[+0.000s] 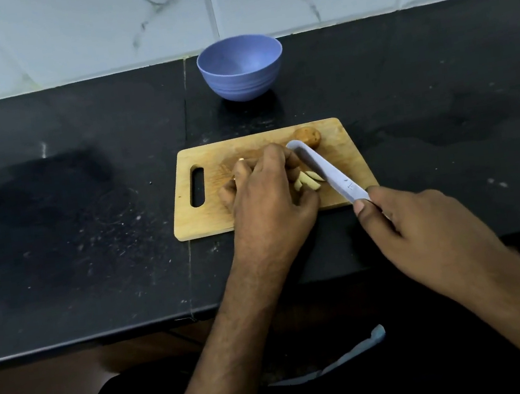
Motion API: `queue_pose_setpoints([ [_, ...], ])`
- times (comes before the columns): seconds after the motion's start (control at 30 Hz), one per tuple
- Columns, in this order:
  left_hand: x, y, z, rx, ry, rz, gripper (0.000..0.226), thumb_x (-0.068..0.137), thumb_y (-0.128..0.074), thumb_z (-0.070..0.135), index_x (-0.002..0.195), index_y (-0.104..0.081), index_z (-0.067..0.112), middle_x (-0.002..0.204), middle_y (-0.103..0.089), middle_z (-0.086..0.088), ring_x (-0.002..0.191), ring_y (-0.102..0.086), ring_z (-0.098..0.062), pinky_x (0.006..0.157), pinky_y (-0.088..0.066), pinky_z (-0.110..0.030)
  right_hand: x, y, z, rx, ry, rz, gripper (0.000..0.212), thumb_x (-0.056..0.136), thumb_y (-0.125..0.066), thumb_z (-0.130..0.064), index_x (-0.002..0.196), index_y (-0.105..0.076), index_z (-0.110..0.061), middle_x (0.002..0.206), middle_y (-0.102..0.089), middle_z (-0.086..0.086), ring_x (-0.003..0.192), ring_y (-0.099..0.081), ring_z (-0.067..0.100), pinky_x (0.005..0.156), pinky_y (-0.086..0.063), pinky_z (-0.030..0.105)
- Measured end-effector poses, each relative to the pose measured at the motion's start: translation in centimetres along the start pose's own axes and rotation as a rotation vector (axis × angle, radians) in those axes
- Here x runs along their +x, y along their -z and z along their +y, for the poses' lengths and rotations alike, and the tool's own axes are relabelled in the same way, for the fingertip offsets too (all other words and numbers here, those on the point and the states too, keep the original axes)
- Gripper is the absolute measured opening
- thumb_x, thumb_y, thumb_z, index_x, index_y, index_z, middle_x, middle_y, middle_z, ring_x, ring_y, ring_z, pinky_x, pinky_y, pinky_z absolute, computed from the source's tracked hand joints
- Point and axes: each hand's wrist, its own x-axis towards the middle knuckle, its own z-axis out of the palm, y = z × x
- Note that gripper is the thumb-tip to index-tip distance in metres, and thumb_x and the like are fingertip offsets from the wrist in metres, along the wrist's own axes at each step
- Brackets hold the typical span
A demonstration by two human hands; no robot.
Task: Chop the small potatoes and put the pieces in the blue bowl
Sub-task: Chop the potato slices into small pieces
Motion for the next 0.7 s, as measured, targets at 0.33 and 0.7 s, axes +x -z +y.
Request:
queue_pose_setpoints([
  [0.33,0.5,-0.6,0.1,0.014,0.011,0.043,0.020,0.089,-0.063,0.023,0.098,-0.048,0.031,0.091,-0.062,0.016,0.104,-0.044,-0.011,0.095,-0.027,-0.038,-0.3,-0.1,-0.7,-0.096,-0.007,0.016,0.036,0.100,-0.032,-0.046,0.067,-0.029,-0.031,0.049,-0.048,-0.005,0.039,-0.047,0.007,0.039,-0.025,0.019],
  [0.7,-1.5,0.9,-1.3,-0.059,0.035,0.109,0.026,0.087,-0.067,0.057,0.093,-0.063,0.032,0.097,-0.060,0.019,0.110,-0.045,-0.007,0.093,-0.024,-0.036,-0.3,-0.6,-0.3,-0.091,0.014,0.051,0.035,0.100,-0.032,-0.046,0.068,-0.031,-0.031,0.048,-0.047,-0.005,0.038,-0.047,0.008,0.040,-0.027,0.020],
])
